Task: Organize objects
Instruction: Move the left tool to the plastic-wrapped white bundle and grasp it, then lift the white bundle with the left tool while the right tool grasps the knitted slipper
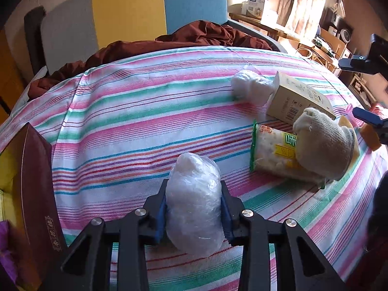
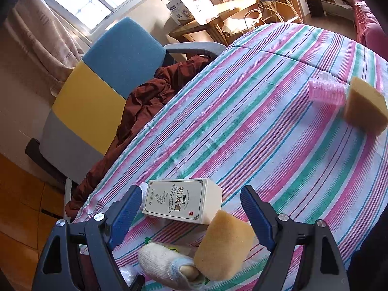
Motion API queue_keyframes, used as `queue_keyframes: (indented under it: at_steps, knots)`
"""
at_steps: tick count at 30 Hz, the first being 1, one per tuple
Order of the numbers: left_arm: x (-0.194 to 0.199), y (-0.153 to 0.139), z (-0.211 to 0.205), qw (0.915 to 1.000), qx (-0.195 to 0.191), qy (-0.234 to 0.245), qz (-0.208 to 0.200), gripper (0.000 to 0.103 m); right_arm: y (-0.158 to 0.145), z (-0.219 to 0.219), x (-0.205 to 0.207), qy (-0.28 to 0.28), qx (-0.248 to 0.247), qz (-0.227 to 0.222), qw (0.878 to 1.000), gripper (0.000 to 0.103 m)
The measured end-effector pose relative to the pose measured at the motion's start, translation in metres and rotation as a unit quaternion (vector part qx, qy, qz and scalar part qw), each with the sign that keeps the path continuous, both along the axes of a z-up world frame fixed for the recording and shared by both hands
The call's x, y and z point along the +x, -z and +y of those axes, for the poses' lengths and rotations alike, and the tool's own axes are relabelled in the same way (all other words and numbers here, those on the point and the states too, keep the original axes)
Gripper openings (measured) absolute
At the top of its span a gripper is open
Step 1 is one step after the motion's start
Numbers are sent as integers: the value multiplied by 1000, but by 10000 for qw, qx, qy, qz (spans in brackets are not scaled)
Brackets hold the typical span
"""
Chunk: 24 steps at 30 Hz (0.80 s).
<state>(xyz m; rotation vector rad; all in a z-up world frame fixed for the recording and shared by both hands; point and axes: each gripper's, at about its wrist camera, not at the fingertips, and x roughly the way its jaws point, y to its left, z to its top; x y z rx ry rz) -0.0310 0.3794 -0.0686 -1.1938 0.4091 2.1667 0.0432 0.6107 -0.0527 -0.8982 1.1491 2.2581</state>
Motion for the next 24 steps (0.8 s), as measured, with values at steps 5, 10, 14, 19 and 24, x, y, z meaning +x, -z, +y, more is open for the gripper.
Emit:
queue_keyframes:
  at_steps: [5, 10, 14, 19, 24]
  knots:
    - [1, -1, 0, 10000, 41, 13, -14, 37, 5, 2, 1, 38, -102, -113, 9999, 85]
    - [4, 0, -2, 10000, 19, 0, 36, 37, -19, -6, 8, -45, 322, 465, 9984, 85]
    - [8, -1, -7, 10000, -3, -42, 58, 37, -25, -25, -11, -839, 352, 551, 9943, 85]
    - [16, -2, -16, 9999, -39, -51, 82, 37, -10, -44, -33, -1631, 28, 244, 9863, 85]
    - [28, -3, -26, 9999, -69, 2, 119, 37, 3, -61, -42, -2055, -33, -149, 9785, 85]
